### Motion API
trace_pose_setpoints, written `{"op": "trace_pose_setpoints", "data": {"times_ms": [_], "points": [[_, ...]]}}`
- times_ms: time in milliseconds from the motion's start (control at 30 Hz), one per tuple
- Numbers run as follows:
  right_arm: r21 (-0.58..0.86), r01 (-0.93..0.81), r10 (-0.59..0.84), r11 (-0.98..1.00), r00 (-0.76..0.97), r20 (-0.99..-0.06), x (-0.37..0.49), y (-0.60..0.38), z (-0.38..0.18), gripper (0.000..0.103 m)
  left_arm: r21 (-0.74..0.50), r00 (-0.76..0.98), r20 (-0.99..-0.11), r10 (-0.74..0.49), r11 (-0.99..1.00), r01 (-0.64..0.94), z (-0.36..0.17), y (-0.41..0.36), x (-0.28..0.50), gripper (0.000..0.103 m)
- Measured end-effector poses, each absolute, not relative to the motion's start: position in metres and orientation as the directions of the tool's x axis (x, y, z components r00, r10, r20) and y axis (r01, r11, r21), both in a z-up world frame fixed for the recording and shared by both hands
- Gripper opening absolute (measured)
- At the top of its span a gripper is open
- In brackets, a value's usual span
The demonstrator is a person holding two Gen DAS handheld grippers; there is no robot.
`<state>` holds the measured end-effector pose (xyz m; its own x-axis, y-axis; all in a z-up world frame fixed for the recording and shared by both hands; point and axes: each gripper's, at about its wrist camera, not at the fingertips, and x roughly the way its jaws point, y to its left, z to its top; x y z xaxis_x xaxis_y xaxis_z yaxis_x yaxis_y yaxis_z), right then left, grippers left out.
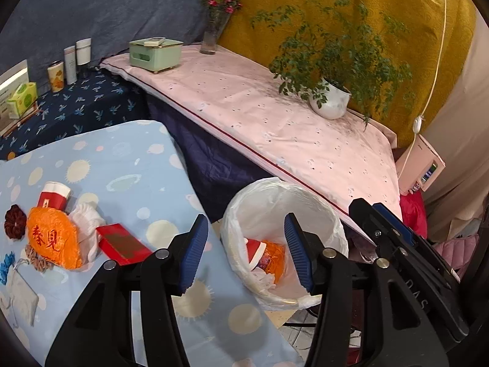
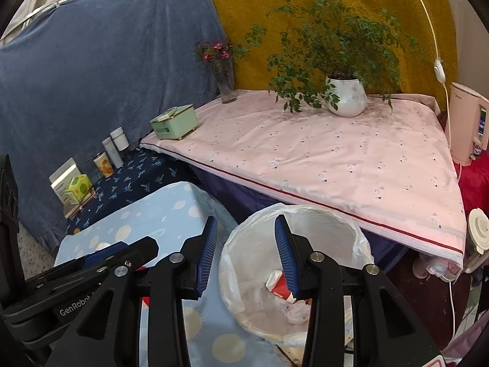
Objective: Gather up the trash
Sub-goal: 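Carry cup and tissues over the wastebasket and open both grippers, then move both tools back over the table toward the red box and pouch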
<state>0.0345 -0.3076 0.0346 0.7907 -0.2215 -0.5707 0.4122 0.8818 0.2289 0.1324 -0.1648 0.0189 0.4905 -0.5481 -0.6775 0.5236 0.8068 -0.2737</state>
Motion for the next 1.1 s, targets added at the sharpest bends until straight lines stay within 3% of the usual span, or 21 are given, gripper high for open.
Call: {"op": "trace_pose_setpoints", "data": {"times_ms": [300, 400, 1100], "points": [[0.210, 0.349, -0.172, 0.913, 0.798, -0.578, 0.048, -0.271, 0.035, 0.041, -0.288, 0.533, -0.682, -0.501, 0.853, 0.435, 0.010, -0.115, 0.144, 0.057], [0.202, 0.322, -0.148, 0.925, 0.794, -0.589, 0.055, -0.256, 0.030, 0.044, -0.284, 0.557, -0.686, -0.468, 0.877, 0.387, 0.004, -0.093, 0.146, 0.065], [0.170, 0.114, 0.040, 0.979, 0.707, -0.706, 0.109, -0.122, -0.033, 0.044, -0.272, 0.524, -0.833, -0.177, 0.956, -0.109, -0.105, 0.123, 0.165, 0.071]]}}
